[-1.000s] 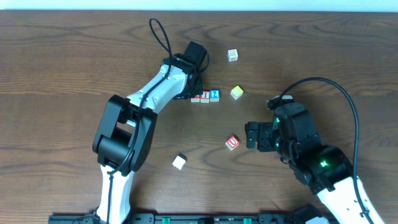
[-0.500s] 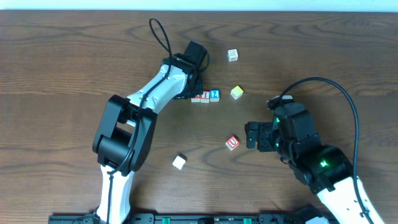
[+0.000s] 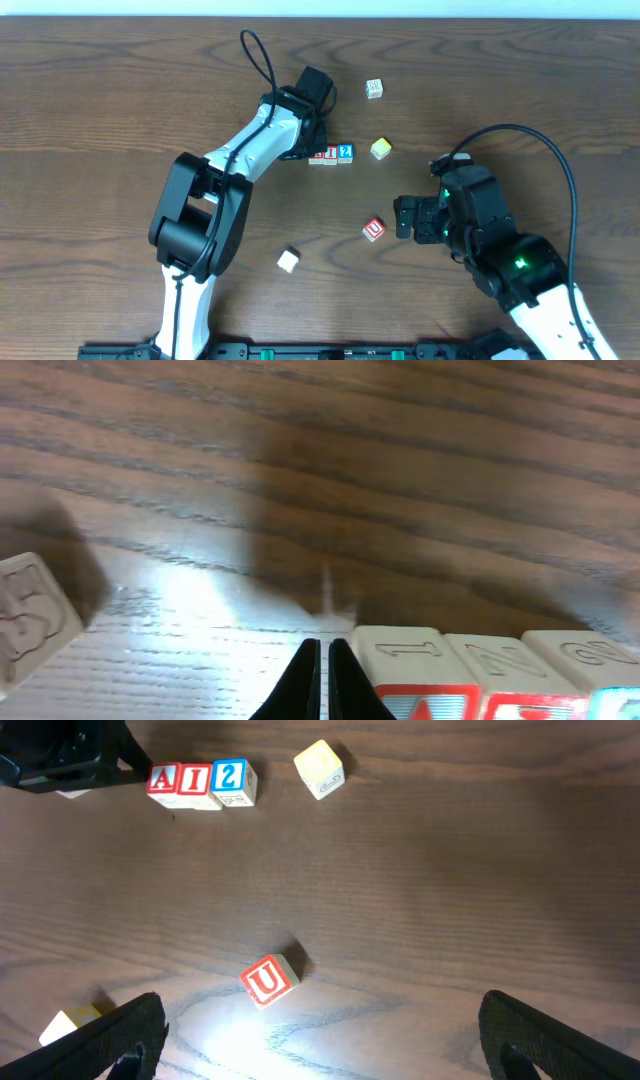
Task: Spell out Ai2
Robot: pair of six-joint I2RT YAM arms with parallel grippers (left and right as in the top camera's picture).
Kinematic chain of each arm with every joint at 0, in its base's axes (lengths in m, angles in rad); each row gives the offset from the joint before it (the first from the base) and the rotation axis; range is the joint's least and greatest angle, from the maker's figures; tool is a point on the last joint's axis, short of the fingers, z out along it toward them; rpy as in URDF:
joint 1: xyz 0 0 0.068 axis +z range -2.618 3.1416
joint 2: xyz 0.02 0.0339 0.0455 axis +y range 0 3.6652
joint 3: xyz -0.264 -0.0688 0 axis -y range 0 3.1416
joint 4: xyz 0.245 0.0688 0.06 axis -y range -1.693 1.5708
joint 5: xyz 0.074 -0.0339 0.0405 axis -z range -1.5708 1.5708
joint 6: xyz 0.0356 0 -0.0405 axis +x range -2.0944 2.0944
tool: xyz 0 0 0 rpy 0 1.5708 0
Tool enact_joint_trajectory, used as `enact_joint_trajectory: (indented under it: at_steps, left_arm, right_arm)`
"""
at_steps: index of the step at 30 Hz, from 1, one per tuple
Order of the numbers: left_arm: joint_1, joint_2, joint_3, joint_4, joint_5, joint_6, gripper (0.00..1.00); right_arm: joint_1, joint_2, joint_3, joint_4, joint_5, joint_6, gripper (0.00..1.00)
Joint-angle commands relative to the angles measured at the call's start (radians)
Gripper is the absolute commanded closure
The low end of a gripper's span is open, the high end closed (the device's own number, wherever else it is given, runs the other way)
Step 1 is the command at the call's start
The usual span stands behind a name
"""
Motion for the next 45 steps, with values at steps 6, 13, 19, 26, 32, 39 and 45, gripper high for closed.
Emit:
enact_joint_trajectory:
  at_steps: [6, 13, 19, 26, 32, 39, 45]
  left_arm:
    - [0.045, -0.064, 0.039, -0.115, -0.048, 0.056, 0.94]
    - [0.054, -0.333, 0.047, -0.274, -0.126, 0.079, 0.94]
    - [0.054, -0.618, 0.047, -0.457, -0.171, 0.082, 0.09]
    - [0.054, -0.880, 0.047, -0.683, -0.175, 0.079, 0.05]
    - [0.054, -1.013, 0.047, -0.840, -0.173, 0.078, 0.05]
    - [0.054, -1.071, 0.047, -0.949, -0.181, 0.115, 0.05]
    - [0.056, -1.096, 0.043, -0.891, -0.365, 0.234, 0.04]
  right_arm:
    - [-0.012, -0.002, 0.000, 0.002, 0.003, 0.009, 0.01]
    - [-0.012, -0.002, 0.000, 0.002, 0.003, 0.009, 0.01]
    - [-0.012, -0.002, 0.000, 0.002, 0.003, 0.009, 0.01]
    - [-0.012, -0.002, 0.000, 0.002, 0.003, 0.009, 0.01]
    - [-0.012, -0.002, 0.000, 0.002, 0.003, 0.009, 0.01]
    - [-0.012, -0.002, 0.000, 0.002, 0.003, 0.009, 0.01]
    - [-0.012, -0.002, 0.000, 0.002, 0.003, 0.010, 0.01]
